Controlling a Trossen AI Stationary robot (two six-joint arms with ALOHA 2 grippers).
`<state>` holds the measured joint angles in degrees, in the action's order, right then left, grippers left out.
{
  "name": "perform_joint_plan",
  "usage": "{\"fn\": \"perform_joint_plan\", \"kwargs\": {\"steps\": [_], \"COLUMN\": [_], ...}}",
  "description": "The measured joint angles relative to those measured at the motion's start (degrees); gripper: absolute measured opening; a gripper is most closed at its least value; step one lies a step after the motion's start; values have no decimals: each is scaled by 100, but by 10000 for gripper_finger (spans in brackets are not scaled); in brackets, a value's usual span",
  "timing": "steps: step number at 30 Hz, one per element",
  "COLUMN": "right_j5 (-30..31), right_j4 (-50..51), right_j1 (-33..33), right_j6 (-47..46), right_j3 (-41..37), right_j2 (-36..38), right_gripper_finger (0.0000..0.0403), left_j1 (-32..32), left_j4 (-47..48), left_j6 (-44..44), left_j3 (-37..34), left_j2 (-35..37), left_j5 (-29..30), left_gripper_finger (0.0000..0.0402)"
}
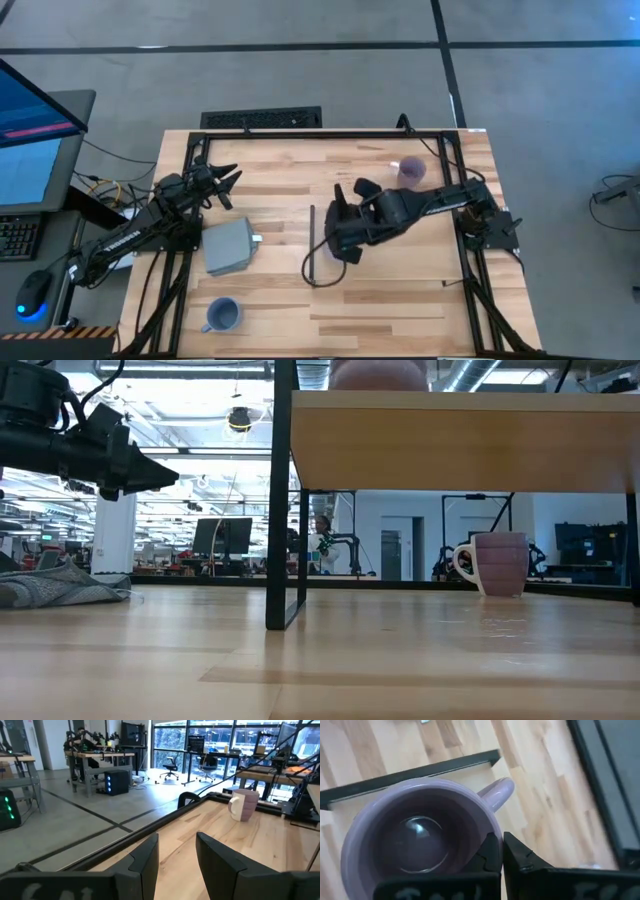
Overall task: Stack small to large cups/mugs on shelf
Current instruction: Put the purple mug on the shelf
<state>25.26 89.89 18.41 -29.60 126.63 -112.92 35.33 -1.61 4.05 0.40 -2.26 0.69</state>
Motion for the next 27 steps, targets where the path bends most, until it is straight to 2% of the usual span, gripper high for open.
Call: {"fn": "perform_joint_plan", "kwargs": {"steps": [10, 18, 27], "right_j5": [248, 156, -47], "right_j4": [6, 10, 1], "right_j1": [469, 798, 1239], "right_j6": [-2253, -3101, -4094], "right_j3": [-37, -37, -70], "right_j2": [1, 1, 1], "right_gripper_finger": [10, 10, 10], "left_j1": [0, 0, 0], "left_j4": [0, 0, 0], "left_j6": [24, 384, 398], "left_j3": [0, 0, 0], "left_j2": [0, 0, 0], "left_j5": [-2, -7, -7], "left_gripper_finger": [121, 121, 121]}}
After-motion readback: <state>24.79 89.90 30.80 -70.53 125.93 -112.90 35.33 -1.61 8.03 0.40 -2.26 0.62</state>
